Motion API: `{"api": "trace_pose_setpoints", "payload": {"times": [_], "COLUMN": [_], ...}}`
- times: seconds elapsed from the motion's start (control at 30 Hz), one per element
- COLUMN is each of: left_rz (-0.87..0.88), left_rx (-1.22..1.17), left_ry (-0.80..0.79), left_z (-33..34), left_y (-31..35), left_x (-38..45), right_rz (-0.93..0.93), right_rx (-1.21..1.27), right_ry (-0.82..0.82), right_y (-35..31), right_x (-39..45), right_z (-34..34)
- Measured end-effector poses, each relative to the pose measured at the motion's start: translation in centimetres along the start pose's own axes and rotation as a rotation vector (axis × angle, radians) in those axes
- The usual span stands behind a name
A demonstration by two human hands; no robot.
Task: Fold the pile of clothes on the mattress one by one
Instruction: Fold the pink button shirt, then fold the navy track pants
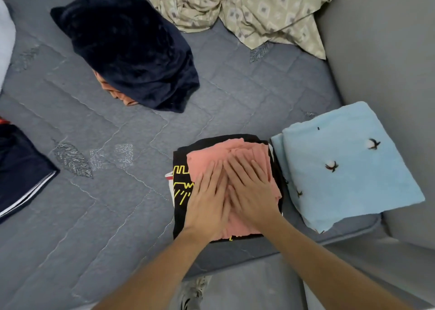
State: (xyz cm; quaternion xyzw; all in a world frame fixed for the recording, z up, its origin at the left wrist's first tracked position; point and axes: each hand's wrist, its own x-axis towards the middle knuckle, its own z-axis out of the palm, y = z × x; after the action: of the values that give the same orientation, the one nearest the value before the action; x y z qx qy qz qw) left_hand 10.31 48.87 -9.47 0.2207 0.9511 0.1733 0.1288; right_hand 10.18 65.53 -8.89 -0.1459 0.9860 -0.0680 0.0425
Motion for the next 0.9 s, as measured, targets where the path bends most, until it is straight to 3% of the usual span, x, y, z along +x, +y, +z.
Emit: {"api": "trace_pose_setpoints", "payload": {"times": [0.2,0.5,0.9], "left_rz": [0.081,0.002,-0.072], "left_rx": [0.11,0.064,-0.022], "left_ry": [0.002,-0.038,0.034], "left_z": [2.6,0.1,-8.7], "left_y": [-2.9,-3.6,-8.1], "left_x": [1.3,-0.2,-3.4], "right_rz": [-0.088,0.182,0.158], "right_rx": [-0.075,-0.136,-0.093], "right_ry": [-0.01,-0.103,-0.065], "right_y": [4.3,5.5,-3.5], "right_x": [0.0,-1.4,4.2], "right_z": [2.0,-1.0,-6.0]}}
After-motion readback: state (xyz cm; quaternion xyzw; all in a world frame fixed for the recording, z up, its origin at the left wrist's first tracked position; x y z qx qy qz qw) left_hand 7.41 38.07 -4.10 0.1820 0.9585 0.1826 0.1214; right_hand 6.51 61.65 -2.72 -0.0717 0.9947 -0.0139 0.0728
